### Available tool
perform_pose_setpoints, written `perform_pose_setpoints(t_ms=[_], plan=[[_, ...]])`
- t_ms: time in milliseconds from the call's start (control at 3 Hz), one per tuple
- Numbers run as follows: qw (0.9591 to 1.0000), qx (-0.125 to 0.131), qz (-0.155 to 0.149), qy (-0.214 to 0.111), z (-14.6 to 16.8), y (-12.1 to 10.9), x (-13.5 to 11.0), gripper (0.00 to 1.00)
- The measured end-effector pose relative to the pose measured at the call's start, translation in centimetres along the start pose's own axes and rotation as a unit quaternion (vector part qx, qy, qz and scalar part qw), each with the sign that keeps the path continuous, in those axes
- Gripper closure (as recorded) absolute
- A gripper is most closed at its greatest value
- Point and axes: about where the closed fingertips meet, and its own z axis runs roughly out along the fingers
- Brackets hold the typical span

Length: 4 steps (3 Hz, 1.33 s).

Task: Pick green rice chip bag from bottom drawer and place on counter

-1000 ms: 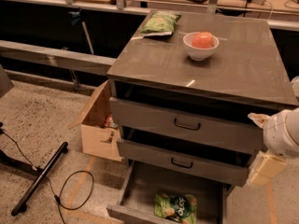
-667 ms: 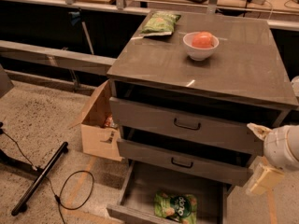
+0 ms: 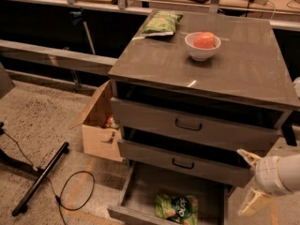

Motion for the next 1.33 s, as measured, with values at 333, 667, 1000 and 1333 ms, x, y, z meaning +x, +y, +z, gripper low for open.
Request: perform_pose_setpoints(t_ms=[333, 667, 1000, 1333], plan=[[0.9994, -0.023, 0.023, -0.012, 5.4, 1.6, 2.4, 0.00], [0.9994, -0.023, 0.023, -0.012, 5.4, 1.7, 2.4, 0.00], [0.9982, -0.036, 0.039, -0.026, 8.5, 2.7, 3.7, 0.00], [0.9967, -0.044, 0.048, -0.047, 12.9, 3.9, 5.1, 0.00]])
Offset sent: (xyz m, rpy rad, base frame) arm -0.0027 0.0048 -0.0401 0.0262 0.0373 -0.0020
